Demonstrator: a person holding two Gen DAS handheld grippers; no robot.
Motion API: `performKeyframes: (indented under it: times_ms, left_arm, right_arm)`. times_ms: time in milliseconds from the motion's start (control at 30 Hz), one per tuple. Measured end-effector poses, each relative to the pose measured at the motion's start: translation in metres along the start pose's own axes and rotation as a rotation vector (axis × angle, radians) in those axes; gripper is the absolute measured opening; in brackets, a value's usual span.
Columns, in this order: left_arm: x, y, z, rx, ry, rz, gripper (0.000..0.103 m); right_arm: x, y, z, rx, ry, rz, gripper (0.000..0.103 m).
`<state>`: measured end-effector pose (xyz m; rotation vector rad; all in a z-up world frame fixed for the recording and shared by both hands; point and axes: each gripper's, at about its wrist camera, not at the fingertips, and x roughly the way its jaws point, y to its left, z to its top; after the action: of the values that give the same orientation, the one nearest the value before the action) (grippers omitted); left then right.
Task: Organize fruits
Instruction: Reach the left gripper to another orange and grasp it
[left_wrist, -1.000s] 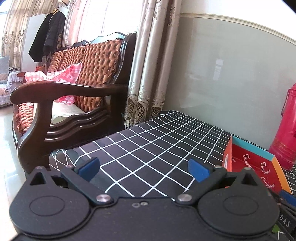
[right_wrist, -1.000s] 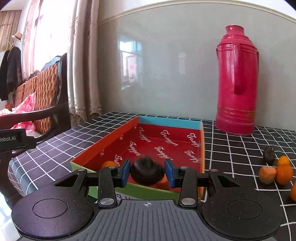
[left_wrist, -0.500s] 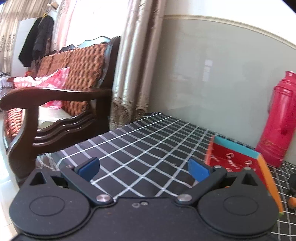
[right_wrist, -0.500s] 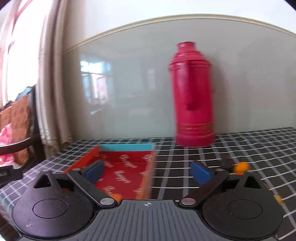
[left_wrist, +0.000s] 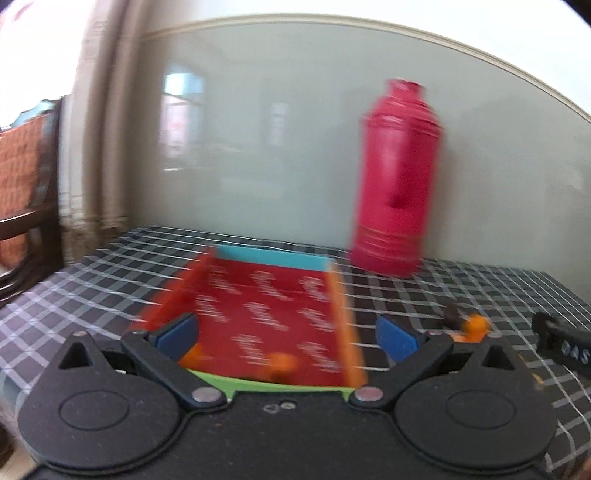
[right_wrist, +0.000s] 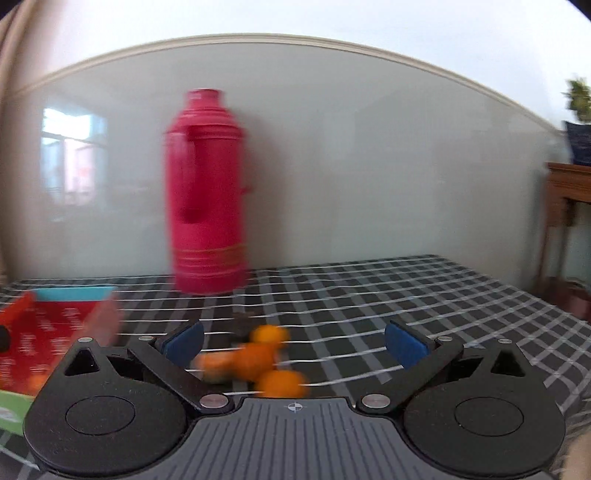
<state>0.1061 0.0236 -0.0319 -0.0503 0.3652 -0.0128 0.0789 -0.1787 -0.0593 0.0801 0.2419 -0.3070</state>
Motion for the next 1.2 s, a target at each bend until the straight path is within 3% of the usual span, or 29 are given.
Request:
performKeyframes:
  times_ms: [267,367,467,600,767,967,1033,1100,1167,1200]
  left_arm:
    - [0.025,-0.072,-0.018,0.091,0.071,-0.182,0.096]
    - [0.034,-0.095,-0.024,0.113,0.083,-0.227,0.096]
    - [0.041,-0.113,-0.030,0.127,0.096,-0.263,0.092]
    - [0.054,-0.133,-0.036,0.119,0.139,-0.315,0.080]
    - [0.063,-0.151,-0.041,0.108,0.158,-0.338,0.078]
    - [0.080,-0.159,-0.044,0.053,0.215,-0.377,0.064]
    - [0.084,-0.159,-0.044,0.035,0.223,-0.384,0.058]
    - [0.086,-0.157,-0.044,0.013,0.228,-0.396,0.039]
    - [0.088,-0.154,-0.044,-0.015,0.235,-0.420,0.028]
    - [0.088,-0.155,-0.044,-0.022,0.235,-0.419,0.028]
  right_arm:
    - [-0.001,-0.055,-0.003,-0.009,-0.028,-0.263,0.103]
    - [0.001,-0.072,-0.006,-0.012,-0.012,-0.319,0.103]
    - [0.002,-0.089,-0.007,0.006,0.003,-0.333,0.103]
    - [0.001,-0.103,-0.008,0.028,0.015,-0.342,0.103]
    - [0.001,-0.108,-0.007,0.044,0.027,-0.334,0.103]
    - [0.002,-0.112,-0.009,0.037,0.032,-0.347,0.103]
    - [0.003,-0.116,-0.009,0.043,0.035,-0.346,0.103]
    - [0.004,-0.119,-0.009,0.046,0.043,-0.347,0.103]
    - [0.006,-0.121,-0.010,0.048,0.051,-0.351,0.103]
    - [0.006,-0.123,-0.010,0.052,0.056,-0.351,0.103]
